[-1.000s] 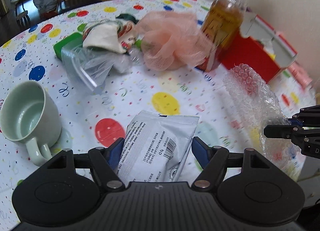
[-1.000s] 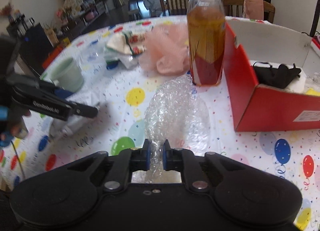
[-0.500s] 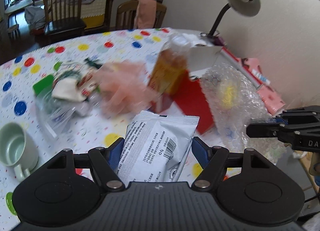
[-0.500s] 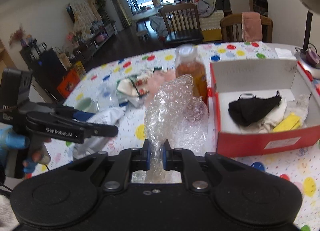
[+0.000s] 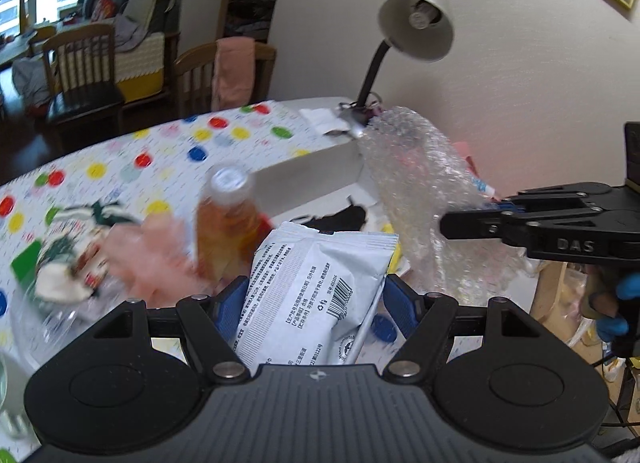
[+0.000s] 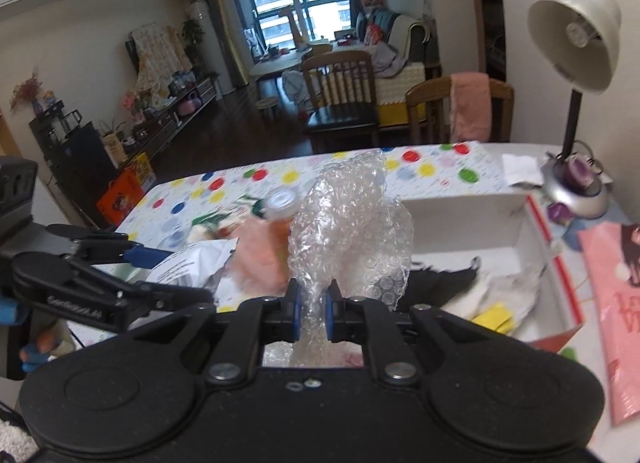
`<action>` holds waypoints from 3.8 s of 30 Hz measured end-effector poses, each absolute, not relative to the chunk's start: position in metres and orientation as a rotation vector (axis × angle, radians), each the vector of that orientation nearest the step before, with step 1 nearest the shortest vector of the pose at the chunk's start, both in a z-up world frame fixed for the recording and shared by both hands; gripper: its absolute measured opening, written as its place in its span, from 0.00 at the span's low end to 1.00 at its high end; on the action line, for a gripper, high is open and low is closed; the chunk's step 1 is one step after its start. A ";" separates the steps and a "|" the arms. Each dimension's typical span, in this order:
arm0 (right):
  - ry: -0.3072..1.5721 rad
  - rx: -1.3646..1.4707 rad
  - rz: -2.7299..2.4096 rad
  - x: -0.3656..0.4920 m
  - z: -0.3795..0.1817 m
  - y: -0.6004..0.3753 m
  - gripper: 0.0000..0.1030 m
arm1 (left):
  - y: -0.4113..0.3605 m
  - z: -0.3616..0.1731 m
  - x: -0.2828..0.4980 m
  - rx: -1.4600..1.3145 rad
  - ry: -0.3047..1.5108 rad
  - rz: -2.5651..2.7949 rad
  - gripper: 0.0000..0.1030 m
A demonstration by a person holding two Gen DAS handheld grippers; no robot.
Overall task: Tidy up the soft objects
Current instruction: 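Lift the packet and bubble wrap and carry both over the red box, then lower the packet and bubble wrap into the box and open both tools, then withdraw both tools from the box back over the table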
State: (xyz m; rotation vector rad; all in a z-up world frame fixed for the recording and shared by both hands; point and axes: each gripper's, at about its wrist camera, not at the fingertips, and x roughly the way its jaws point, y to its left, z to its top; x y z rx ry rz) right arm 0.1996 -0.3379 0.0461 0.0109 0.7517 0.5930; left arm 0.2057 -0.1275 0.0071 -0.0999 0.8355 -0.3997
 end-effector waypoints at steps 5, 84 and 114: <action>0.738 -0.005 0.571 0.220 0.046 -0.356 0.10 | -0.154 0.021 0.228 -0.089 0.794 -0.405 0.70; 0.903 -0.107 0.615 0.301 -0.041 -0.423 0.70 | -0.272 -0.092 0.362 -0.100 1.001 -0.208 0.82; 0.751 -0.021 0.714 0.227 0.046 -0.360 0.87 | -0.149 0.004 0.223 -0.141 0.771 -0.222 0.82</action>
